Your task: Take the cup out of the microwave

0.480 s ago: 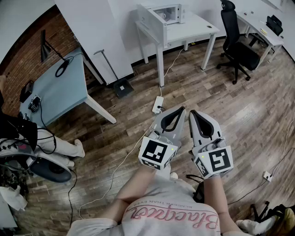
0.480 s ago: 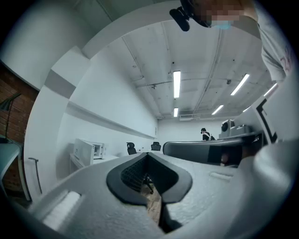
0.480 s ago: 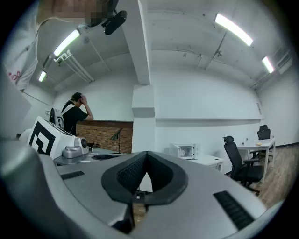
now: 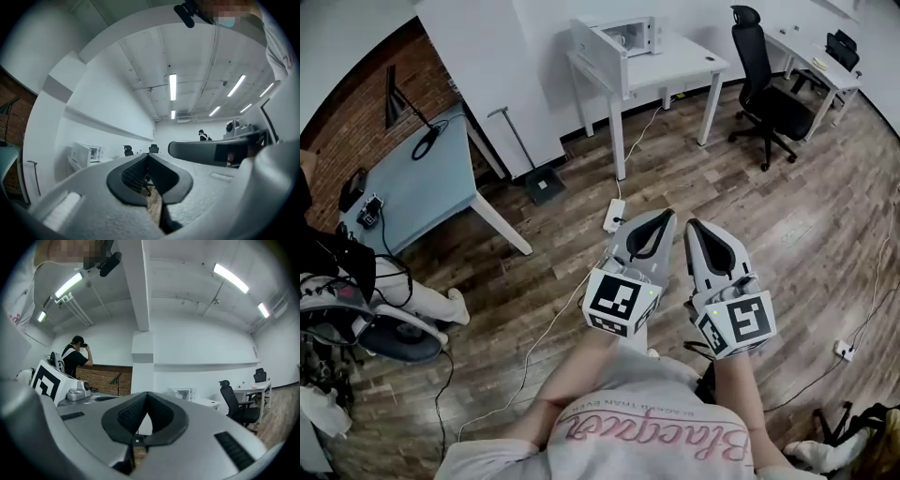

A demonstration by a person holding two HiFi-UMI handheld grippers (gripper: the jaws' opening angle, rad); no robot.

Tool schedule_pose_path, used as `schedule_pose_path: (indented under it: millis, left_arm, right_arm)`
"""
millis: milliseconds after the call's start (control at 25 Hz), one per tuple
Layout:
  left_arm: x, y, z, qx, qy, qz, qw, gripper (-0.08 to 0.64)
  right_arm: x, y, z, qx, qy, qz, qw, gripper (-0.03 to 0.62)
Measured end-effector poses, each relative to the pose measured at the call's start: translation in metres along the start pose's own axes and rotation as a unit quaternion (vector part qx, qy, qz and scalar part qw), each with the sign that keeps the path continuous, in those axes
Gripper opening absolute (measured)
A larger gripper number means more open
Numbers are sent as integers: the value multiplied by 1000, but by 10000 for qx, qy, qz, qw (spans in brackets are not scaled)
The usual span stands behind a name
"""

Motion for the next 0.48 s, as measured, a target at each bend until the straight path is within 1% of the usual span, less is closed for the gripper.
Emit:
schedule_pose_path:
  millis: [120, 200, 320, 480]
  left_arm:
    - [0, -8, 10, -42, 42, -7, 10000, 5]
    - [0, -18, 18, -44, 74, -7, 10000, 5]
    - [2, -38, 31, -32, 113, -26, 9999, 5]
    - [-4, -67, 55, -24, 93, -75, 9999, 5]
  right_arm:
    - [-1, 6, 11, -109, -35, -4, 9999, 11]
    - [-1, 9, 23, -83, -23, -31, 10000, 11]
    - [1, 16, 45, -17, -15, -117, 9999, 11]
    - [-2, 33, 82, -56, -58, -146, 9999, 11]
Point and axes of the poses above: the fingertips, and each gripper's own axes: z forward along the fingers, y to its right, x out of its top, the point moved 5 cm from there along -z, backward along the fingers, and after that the axes turned 14 degrees about -x, right-handed, at the moved point
